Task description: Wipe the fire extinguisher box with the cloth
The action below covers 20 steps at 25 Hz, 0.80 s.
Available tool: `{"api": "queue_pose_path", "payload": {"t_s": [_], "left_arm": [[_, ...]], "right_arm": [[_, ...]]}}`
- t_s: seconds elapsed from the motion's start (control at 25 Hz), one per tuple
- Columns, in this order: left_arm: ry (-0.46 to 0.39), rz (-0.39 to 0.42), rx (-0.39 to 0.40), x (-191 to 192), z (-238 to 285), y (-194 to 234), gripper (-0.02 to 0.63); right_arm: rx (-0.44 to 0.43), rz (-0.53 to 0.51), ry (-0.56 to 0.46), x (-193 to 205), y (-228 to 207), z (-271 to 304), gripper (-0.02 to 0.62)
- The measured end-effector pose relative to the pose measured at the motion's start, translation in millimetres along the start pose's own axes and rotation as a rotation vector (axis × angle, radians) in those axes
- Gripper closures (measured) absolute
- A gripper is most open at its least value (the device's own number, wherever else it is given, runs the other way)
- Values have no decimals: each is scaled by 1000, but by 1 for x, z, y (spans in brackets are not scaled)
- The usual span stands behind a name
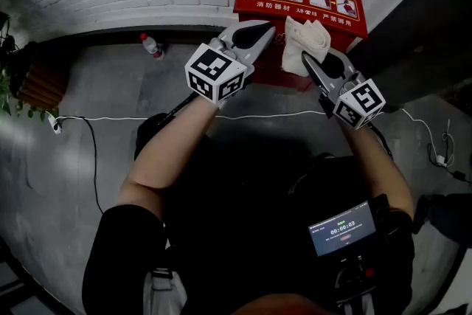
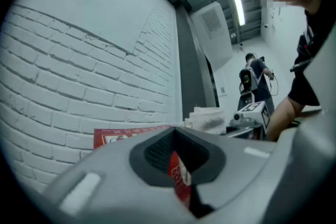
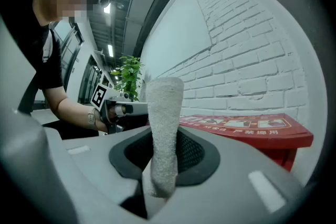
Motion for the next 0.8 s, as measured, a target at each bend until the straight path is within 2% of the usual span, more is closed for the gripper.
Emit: {"api": "queue_pose_path", "payload": {"t_s": [0.2,0.44,0.64,0.8], "left_arm": [[2,-11,-6,-3,-7,7,606],[-7,25,-10,-15,4,-2,606],[-86,46,20,-48,44,-40,606],[-133,-6,21,-56,81,-76,606]], "right_arm": [[18,-9,-6,-4,5,8,499],[86,-82,-33,-42,-11,-5,499],[204,-112,-70,-75,-30,-45,499],[330,-128,-70,-83,-45,-90,499]]}}
Point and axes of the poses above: the fingertips, and each gripper's own axes: z forward along the fingers, y to its left, x out of its underside, the point moved 10 cm from there along -z, backward along the fingers, and after that the axes turned 13 degrees about -x, right-handed, at the moved point
